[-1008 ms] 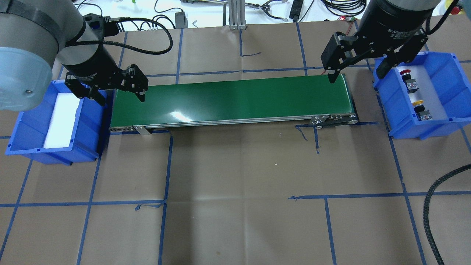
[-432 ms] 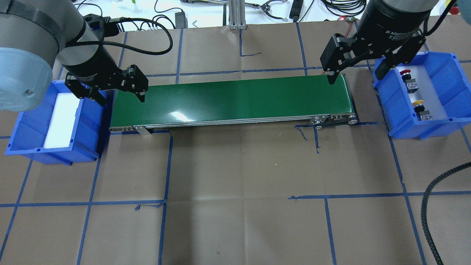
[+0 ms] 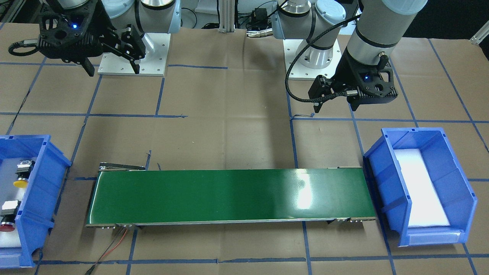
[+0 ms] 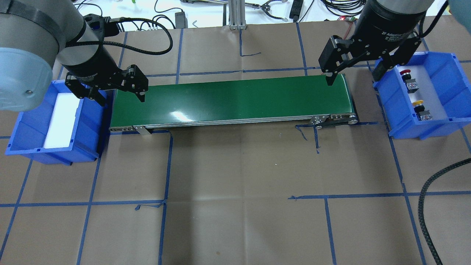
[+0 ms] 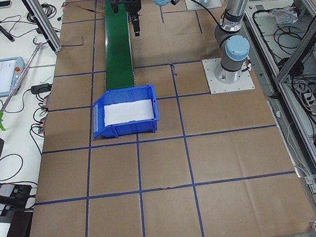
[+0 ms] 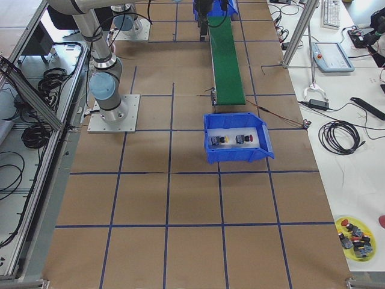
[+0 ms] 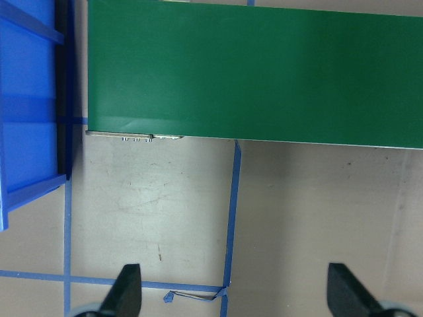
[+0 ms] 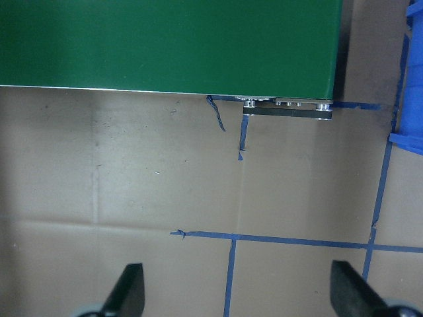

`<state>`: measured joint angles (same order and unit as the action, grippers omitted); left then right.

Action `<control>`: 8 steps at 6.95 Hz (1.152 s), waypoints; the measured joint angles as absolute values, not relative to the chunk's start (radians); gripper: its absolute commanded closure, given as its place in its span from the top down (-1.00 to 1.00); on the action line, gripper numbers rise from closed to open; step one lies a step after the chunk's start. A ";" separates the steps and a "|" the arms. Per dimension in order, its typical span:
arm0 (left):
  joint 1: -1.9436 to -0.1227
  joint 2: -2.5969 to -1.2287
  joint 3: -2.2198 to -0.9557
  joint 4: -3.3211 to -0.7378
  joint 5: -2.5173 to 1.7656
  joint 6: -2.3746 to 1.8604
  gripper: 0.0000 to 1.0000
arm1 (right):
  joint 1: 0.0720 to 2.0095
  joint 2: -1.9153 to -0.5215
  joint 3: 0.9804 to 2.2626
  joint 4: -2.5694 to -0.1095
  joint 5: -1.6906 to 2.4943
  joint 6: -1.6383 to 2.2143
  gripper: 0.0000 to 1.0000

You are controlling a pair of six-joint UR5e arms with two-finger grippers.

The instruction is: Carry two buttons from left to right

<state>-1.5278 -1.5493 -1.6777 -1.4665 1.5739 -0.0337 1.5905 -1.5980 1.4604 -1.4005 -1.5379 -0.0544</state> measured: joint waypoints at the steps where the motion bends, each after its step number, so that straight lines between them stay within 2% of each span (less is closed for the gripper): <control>1: -1.528 -1.549 -1.678 -1.467 1.574 -0.034 1.00 | 1.590 -1.597 1.460 -1.401 -1.538 -0.055 1.00; 8: -1.528 -1.548 -1.677 -1.466 1.574 -0.034 1.00 | 1.588 -1.574 1.459 -1.400 -1.539 -0.056 1.00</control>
